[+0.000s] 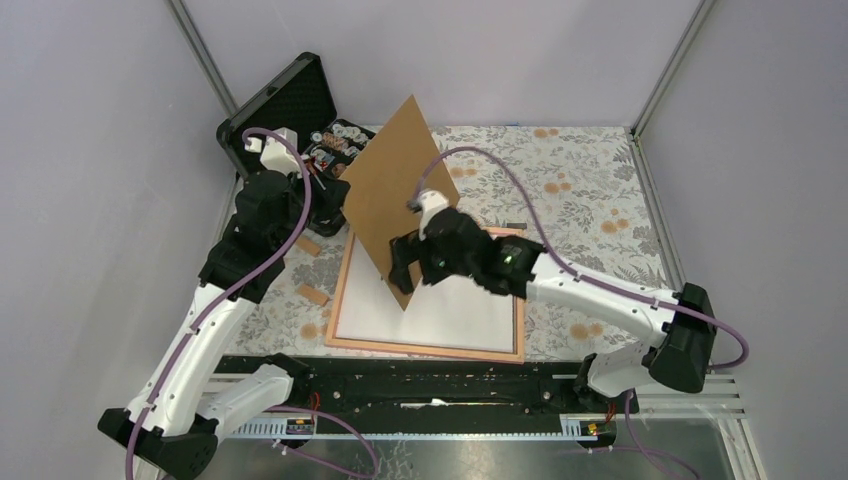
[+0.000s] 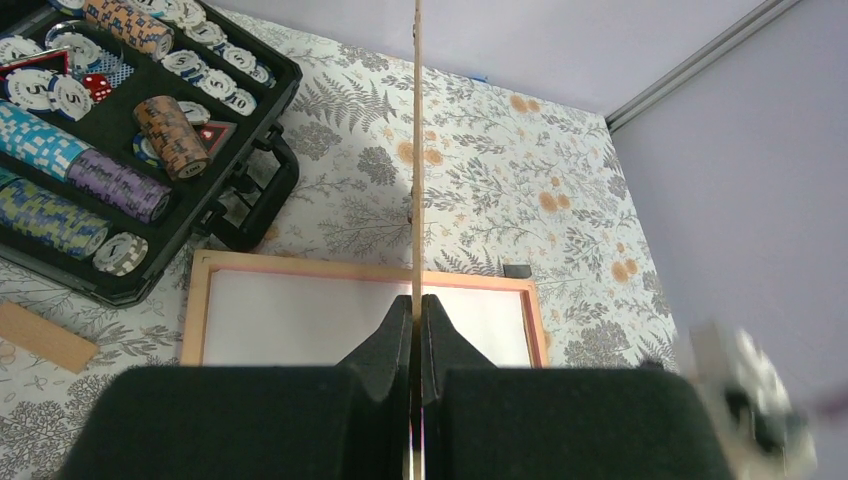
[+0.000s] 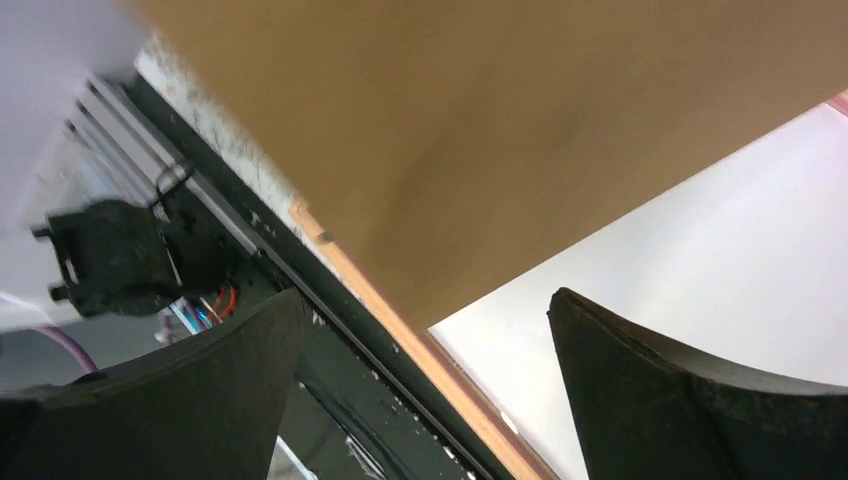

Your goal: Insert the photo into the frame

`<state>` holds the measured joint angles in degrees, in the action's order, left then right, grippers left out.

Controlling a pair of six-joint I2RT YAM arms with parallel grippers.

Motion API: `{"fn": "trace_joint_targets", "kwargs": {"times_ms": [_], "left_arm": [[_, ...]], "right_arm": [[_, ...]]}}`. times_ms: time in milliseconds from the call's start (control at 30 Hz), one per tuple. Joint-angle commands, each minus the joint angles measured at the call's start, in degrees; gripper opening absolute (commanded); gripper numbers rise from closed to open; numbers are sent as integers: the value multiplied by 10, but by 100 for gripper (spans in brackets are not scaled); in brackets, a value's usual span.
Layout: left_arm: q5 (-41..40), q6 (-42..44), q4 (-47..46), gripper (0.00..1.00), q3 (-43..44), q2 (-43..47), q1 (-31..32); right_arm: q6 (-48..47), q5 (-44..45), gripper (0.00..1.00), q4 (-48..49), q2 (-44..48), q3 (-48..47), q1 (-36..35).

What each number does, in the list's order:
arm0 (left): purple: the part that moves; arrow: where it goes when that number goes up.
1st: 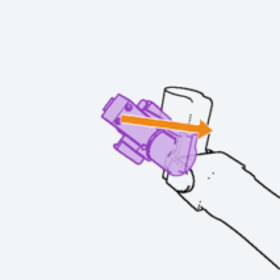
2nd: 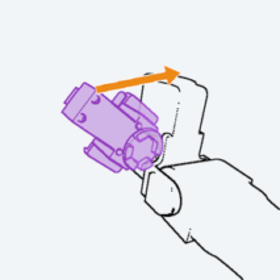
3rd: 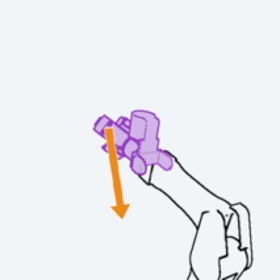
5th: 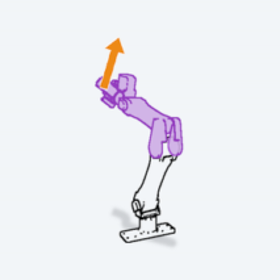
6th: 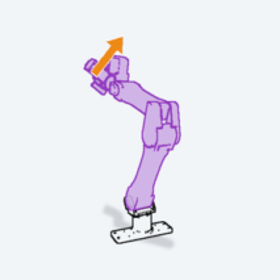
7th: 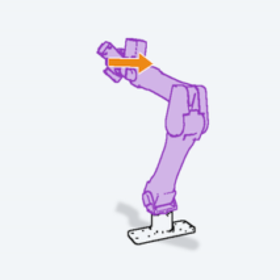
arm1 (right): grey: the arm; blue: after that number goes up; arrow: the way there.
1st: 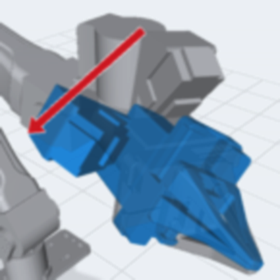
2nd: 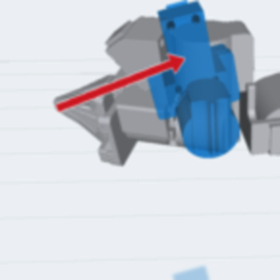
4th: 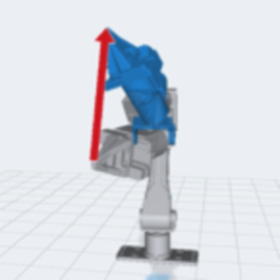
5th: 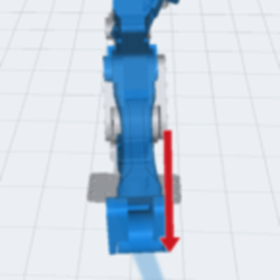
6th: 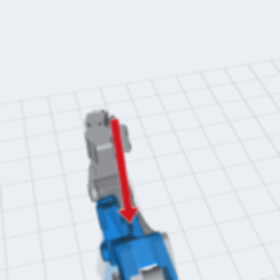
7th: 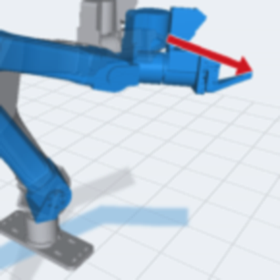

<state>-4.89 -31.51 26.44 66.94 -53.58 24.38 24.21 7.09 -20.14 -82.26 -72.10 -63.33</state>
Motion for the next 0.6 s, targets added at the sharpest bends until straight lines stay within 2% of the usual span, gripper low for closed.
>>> {"fn": "trace_joint_targets", "kwargs": {"times_ms": [0, 133, 233, 300, 467, 567], "left_arm": [[9, 5, -37, 0, -10, 23, -1], [11, -2, -36, 0, -29, 32, -3], [10, -8, -34, 0, -51, 39, -10], [10, -10, -25, 0, -63, 41, -19], [17, -7, 11, 0, -88, 35, -75], [52, 4, 17, 0, -108, 30, -122]], "right_arm": [[67, -179, 100, 66, 60, 60, 155], [44, -284, 100, 95, 52, 84, 284], [41, -381, 100, 123, -9, 56, 374], [43, -454, 100, 132, -71, 7, 417], [51, -526, 100, 158, -232, -114, 478], [62, -572, 100, 159, -342, -212, 505]]}}
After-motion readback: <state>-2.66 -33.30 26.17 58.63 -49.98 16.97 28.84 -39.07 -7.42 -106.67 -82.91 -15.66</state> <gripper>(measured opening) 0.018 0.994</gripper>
